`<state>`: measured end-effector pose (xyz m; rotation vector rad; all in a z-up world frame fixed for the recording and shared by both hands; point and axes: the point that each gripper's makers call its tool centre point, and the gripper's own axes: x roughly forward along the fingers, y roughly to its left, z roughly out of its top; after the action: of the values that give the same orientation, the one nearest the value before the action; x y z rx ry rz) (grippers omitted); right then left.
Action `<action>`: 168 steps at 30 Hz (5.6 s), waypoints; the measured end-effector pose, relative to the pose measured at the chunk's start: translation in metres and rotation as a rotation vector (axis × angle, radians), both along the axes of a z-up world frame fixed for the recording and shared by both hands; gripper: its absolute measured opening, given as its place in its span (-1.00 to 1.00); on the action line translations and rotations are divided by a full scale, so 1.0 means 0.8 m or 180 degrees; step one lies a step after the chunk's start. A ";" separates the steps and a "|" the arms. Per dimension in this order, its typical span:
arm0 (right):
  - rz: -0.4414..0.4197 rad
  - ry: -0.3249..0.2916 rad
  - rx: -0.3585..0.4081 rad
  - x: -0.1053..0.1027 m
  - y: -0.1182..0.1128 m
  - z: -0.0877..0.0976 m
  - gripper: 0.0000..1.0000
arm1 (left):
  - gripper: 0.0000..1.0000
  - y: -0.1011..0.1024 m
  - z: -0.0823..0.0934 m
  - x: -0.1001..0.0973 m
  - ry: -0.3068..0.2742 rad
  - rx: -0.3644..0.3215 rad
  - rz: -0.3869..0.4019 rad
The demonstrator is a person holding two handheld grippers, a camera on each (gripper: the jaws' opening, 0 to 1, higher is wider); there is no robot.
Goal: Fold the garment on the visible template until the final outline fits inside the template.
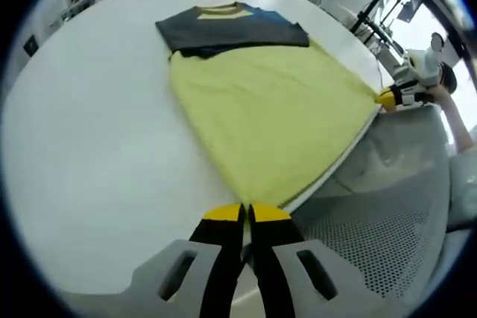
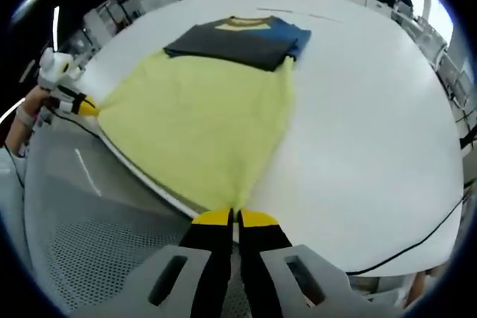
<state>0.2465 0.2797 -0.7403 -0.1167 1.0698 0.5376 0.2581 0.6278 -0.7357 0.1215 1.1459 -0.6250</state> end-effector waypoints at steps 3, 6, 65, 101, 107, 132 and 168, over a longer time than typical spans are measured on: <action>0.0027 -0.0033 -0.0026 0.000 0.000 0.006 -0.94 | -1.00 0.000 0.002 -0.001 0.0006 0.0001 -0.0019; 0.0040 -0.0035 -0.0030 -0.001 -0.001 0.012 -0.94 | -1.00 0.000 0.005 -0.003 0.0005 0.0007 -0.0041; 0.0544 -0.0046 -0.0213 -0.063 0.012 0.138 -0.94 | -1.00 0.008 0.111 -0.071 0.0069 0.0059 -0.0413; 0.0974 -0.0091 -0.0271 -0.101 0.019 0.184 -0.95 | -1.00 0.015 0.152 -0.124 0.0217 0.0258 -0.0754; 0.1000 -0.0061 -0.0287 -0.109 0.020 0.184 -0.95 | -1.00 0.016 0.154 -0.135 0.0273 0.0268 -0.0755; 0.1290 0.0108 -0.0330 -0.135 0.025 0.196 -0.95 | -1.00 0.018 0.170 -0.150 0.0327 0.0368 -0.0889; 0.0687 -0.0541 -0.0133 0.032 0.014 0.166 -0.94 | -1.00 0.015 0.151 0.030 -0.0666 0.0074 -0.0505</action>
<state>0.2718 0.2909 -0.6076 -0.3119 0.9077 0.6874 0.2818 0.6395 -0.6149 0.2935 0.9470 -0.7218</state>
